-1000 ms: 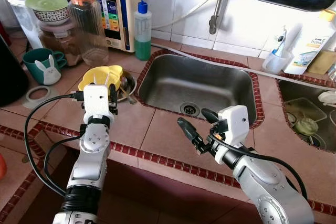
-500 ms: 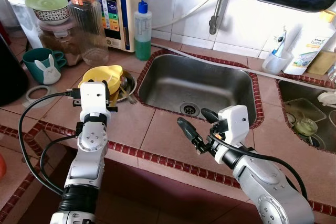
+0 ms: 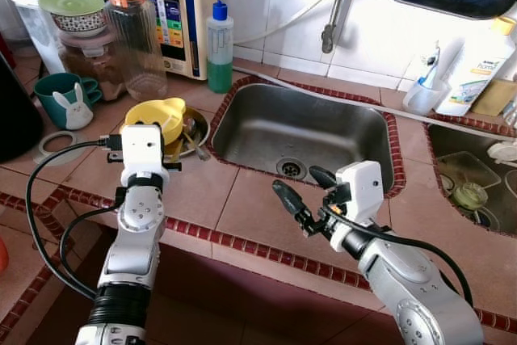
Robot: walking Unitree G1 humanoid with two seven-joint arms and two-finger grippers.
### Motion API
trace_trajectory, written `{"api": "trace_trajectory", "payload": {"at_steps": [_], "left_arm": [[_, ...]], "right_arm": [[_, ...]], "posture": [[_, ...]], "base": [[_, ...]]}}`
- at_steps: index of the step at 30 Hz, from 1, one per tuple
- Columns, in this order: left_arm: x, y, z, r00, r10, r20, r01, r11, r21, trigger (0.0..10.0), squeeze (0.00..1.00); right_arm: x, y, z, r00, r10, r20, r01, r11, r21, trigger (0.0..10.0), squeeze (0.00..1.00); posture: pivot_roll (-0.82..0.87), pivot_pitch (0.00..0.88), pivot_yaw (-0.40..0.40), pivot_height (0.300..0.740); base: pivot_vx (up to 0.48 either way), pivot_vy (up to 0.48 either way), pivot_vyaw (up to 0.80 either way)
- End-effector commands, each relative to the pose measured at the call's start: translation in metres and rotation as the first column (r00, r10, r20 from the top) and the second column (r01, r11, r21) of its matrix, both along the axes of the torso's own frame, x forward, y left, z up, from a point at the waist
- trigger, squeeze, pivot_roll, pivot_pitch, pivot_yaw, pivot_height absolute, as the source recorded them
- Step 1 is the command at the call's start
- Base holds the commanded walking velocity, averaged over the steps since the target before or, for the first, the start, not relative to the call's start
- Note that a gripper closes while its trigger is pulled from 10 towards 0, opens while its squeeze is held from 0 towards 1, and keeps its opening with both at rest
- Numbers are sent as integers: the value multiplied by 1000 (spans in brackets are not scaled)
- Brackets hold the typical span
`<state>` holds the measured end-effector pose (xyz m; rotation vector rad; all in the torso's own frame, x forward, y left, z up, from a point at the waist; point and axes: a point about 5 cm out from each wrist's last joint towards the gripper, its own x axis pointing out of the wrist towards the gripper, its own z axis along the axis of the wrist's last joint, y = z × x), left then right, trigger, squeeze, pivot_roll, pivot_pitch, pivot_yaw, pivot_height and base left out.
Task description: Kitchen organization
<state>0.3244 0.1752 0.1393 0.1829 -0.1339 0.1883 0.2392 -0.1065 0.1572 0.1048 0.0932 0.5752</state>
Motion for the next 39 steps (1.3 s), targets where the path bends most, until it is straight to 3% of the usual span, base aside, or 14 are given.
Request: {"api": "trace_trajectory", "payload": {"at_steps": [1,3,4,5,7,8,9,16,19,23,32,33,34,39], "left_arm": [[2,-3,15,998,-10,60,8,999,32,0,0],[3,-7,26,993,-31,110,23,997,77,0,0],[3,-8,29,992,-39,122,28,996,90,4039,0],[4,-9,32,989,-47,138,32,993,110,4039,0],[4,-11,40,982,-64,175,39,989,145,5961,0],[4,-12,41,982,-65,180,39,988,150,9608,0],[4,-12,42,981,-63,182,35,988,150,10000,0],[5,-19,60,964,-102,244,63,985,163,10000,0],[7,-44,80,922,-249,295,239,968,70,10000,0],[6,-78,102,833,-431,348,485,870,-84,10000,0],[6,-93,103,782,-504,366,622,664,-415,10000,0],[6,-99,95,766,-545,341,638,575,-512,10000,0],[4,-101,93,758,-556,341,643,548,-535,10000,0],[-7,-112,86,689,-645,331,716,536,-447,10000,0]], "right_arm": [[0,-2,6,1000,-7,21,7,1000,-5,10000,0],[1,-2,6,1000,-7,22,7,1000,-4,10000,0],[1,-2,6,1000,-6,22,7,1000,-4,10000,0],[1,-2,6,1000,-6,22,6,1000,-4,10000,0],[1,-2,6,1000,-6,22,6,1000,-5,10000,0],[1,-2,6,1000,-6,22,6,1000,-5,10000,0],[1,-1,6,1000,-6,23,6,1000,-5,10000,0],[2,-2,5,1000,-18,24,18,1000,1,10000,0],[11,-9,8,996,-82,22,81,996,43,10000,0],[30,-25,16,981,-196,7,193,972,135,10000,0],[50,-46,28,947,-320,10,311,927,208,10000,0],[54,-48,31,943,-332,11,321,921,221,10000,0],[56,-49,32,942,-336,13,325,918,228,10000,0],[66,-51,39,935,-354,-25,343,885,314,10000,0]], "posture": [[111,0,-61,740],[112,0,-62,740],[112,0,-62,740],[112,0,-62,740],[114,0,-62,740],[114,0,-62,740],[114,0,-62,740],[118,0,-63,740],[126,0,-66,740],[133,0,-67,740],[141,0,-63,740],[144,0,-61,740],[144,0,-61,740],[147,0,-59,740]], "base": [[0,0,0],[0,0,0],[0,0,0],[0,0,0],[0,0,0],[0,0,0],[0,0,0],[0,0,0],[0,0,0],[0,0,0],[0,0,0],[0,0,0],[0,0,0],[0,0,0]]}}
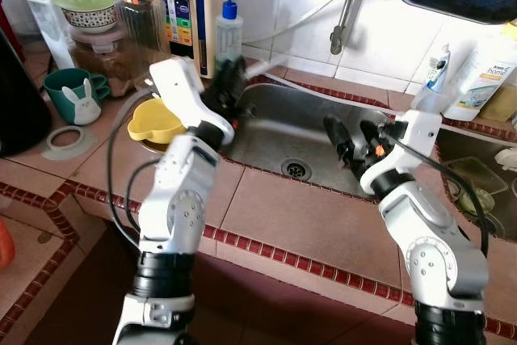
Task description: Kitchen organization
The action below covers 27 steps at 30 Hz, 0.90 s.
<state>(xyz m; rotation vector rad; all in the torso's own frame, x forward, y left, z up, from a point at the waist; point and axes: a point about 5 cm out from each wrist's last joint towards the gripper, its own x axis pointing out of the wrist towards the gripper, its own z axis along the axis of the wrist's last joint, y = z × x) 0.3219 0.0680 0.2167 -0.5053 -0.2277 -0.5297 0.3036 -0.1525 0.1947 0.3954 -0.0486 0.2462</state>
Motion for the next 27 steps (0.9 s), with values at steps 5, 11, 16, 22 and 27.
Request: {"api": "trace_trajectory", "payload": {"at_steps": [5,11,16,22,27], "left_arm": [[-9,-7,-2,997,-78,10,78,997,-3,10000,0],[-15,-8,-5,987,-56,149,29,985,173,10000,0],[-15,-8,-9,983,-29,184,-13,974,225,10000,0],[-18,-14,-9,969,-53,243,-19,959,282,10000,0],[-20,-17,-12,962,-59,265,-30,948,318,10000,0]], "right_arm": [[11,-1,7,998,35,-61,-18,967,256,10000,0],[20,6,10,984,113,-136,-20,835,550,10000,0],[20,13,17,977,154,-149,-34,796,604,10000,0],[19,28,24,953,238,-186,-55,742,669,10000,0],[19,40,26,941,285,-182,-85,721,688,10000,0]], "posture": [[149,0,-61,740],[154,0,-69,740],[146,0,-69,740],[145,0,-74,740],[148,0,-78,740]], "base": [[0,0,0],[0,0,0],[0,0,0],[0,0,0],[0,0,0]]}}
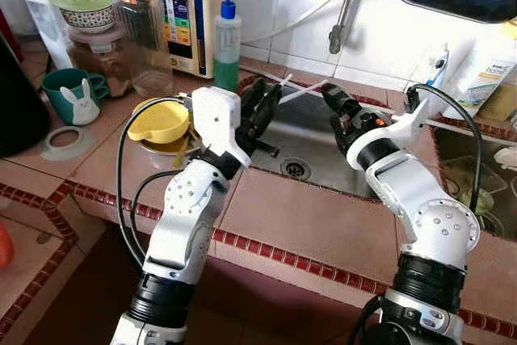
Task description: Kitchen organization
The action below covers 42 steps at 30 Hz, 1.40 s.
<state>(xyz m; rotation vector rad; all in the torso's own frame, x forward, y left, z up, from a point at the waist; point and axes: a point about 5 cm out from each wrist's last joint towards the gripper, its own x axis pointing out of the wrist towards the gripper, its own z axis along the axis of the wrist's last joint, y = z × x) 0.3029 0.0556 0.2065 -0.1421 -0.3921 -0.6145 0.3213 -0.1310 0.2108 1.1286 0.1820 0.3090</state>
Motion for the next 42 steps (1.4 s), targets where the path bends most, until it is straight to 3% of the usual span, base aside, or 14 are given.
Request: {"api": "trace_trajectory", "payload": {"at_steps": [1,18,19,20,27,42], "left_arm": [[-1,-5,-3,1000,-16,9,16,1000,26,10000,0],[-9,-10,-14,999,-44,5,44,998,53,10000,0],[-9,-10,-14,999,-45,3,44,998,54,10000,0],[-10,-10,-16,999,-44,1,44,998,54,10000,0],[-12,-1,-32,999,-24,-36,26,997,75,10000,0],[-7,4,-36,999,33,-27,-30,996,89,10000,0]], "right_arm": [[1,21,11,998,66,22,-67,997,47,10000,0],[9,33,-7,994,111,-1,-111,994,-15,10000,0],[10,33,-8,994,109,2,-109,994,-17,5961,0],[12,33,-9,994,105,9,-105,994,-18,0,0],[20,33,-15,997,78,2,-78,997,-13,0,0],[12,30,-36,996,46,-71,-47,999,-9,0,0]], "posture": [[148,0,-79,740],[171,0,-90,740],[174,0,-91,740],[180,0,-90,740],[184,0,-90,740],[177,0,-89,740]], "base": [[0,0,0],[0,0,0],[0,0,0],[0,0,0],[0,0,0],[0,0,0]]}}
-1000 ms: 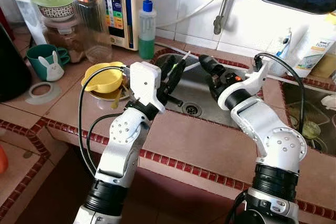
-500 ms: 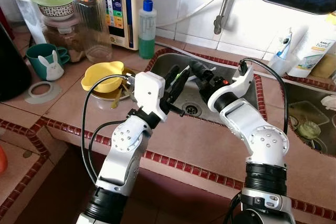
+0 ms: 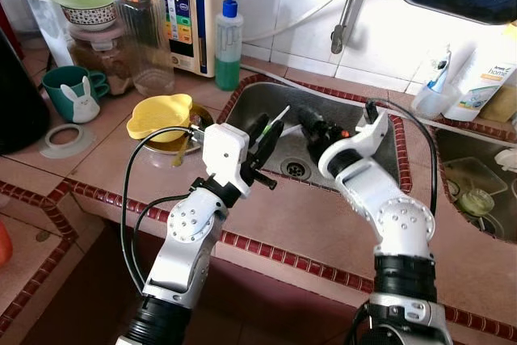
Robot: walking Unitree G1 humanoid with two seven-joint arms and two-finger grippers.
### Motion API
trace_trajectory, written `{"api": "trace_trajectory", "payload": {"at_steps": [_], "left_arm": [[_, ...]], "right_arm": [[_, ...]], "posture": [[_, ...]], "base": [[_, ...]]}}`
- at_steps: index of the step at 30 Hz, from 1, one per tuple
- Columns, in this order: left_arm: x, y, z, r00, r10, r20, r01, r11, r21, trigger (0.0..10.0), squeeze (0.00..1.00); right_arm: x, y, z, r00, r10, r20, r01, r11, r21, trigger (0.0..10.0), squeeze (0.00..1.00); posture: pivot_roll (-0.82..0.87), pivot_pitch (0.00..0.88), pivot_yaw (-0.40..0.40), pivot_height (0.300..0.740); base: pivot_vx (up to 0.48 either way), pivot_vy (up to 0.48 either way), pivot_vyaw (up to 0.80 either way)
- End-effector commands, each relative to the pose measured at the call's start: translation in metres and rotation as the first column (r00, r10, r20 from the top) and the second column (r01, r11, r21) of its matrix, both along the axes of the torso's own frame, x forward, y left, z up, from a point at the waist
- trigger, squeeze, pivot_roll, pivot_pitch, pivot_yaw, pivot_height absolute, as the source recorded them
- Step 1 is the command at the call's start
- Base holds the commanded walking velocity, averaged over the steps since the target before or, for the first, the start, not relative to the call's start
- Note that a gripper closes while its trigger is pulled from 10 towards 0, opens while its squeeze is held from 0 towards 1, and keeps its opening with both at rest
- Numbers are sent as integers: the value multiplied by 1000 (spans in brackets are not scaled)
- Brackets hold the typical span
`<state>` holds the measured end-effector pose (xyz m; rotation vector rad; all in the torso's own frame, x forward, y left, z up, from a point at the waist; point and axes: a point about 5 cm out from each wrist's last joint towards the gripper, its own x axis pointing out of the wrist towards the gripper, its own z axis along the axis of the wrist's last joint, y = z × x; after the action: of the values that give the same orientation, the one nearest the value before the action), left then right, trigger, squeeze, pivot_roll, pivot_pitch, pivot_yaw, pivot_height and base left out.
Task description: Kitchen organization
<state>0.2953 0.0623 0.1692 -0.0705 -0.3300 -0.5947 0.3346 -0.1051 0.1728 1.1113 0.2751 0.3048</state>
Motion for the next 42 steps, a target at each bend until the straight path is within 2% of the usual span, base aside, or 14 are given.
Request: {"api": "trace_trajectory", "payload": {"at_steps": [1,7,17,18,19,20,30,31,32,33,42], "left_arm": [[2,-2,1,1000,2,13,-2,1000,10,10000,0],[3,-3,3,1000,4,20,-4,1000,8,10000,0],[-2,-9,0,999,-36,14,36,999,-2,10000,0],[-2,-10,0,999,-37,14,37,999,-3,10000,0],[-2,-10,0,999,-38,14,38,999,-3,10000,0],[-2,-10,0,999,-38,14,38,999,-3,10000,0],[-3,-10,-1,999,-43,11,43,999,0,10000,0],[-4,-11,-1,999,-45,10,45,999,-2,10000,0],[-4,-11,-1,999,-45,10,45,999,-2,10000,0],[-4,-12,-1,999,-48,9,48,999,-3,10000,0],[-4,-11,0,999,-35,13,35,999,-8,10000,0]], "right_arm": [[-2,6,1,1000,6,0,-5,1000,19,0,0],[-7,11,-2,1000,24,-10,-24,1000,19,0,0],[-3,13,1,999,35,10,-36,999,28,0,0],[-3,14,2,999,38,15,-38,999,30,1176,0],[-3,14,3,999,39,18,-40,999,31,1176,0],[-2,15,4,999,41,20,-41,999,26,10000,0],[-2,19,10,996,72,61,-72,997,4,10000,0],[-2,20,13,993,85,79,-86,996,9,10000,941],[-2,20,13,993,85,79,-86,996,9,10000,941],[-2,21,16,991,94,93,-95,995,10,10000,1000],[-3,20,17,990,103,97,-106,994,20,10000,1000]], "posture": [[177,0,-88,740],[176,0,-89,740],[183,0,-88,740],[185,0,-88,740],[185,0,-88,740],[185,0,-88,740],[184,0,-91,740],[185,0,-91,740],[185,0,-91,740],[187,0,-92,740],[187,0,-94,740]], "base": [[0,0,0],[0,0,0],[0,0,0],[0,0,0],[0,0,0],[0,0,0],[0,0,0],[0,0,0],[0,0,0],[0,0,0],[0,0,0]]}}
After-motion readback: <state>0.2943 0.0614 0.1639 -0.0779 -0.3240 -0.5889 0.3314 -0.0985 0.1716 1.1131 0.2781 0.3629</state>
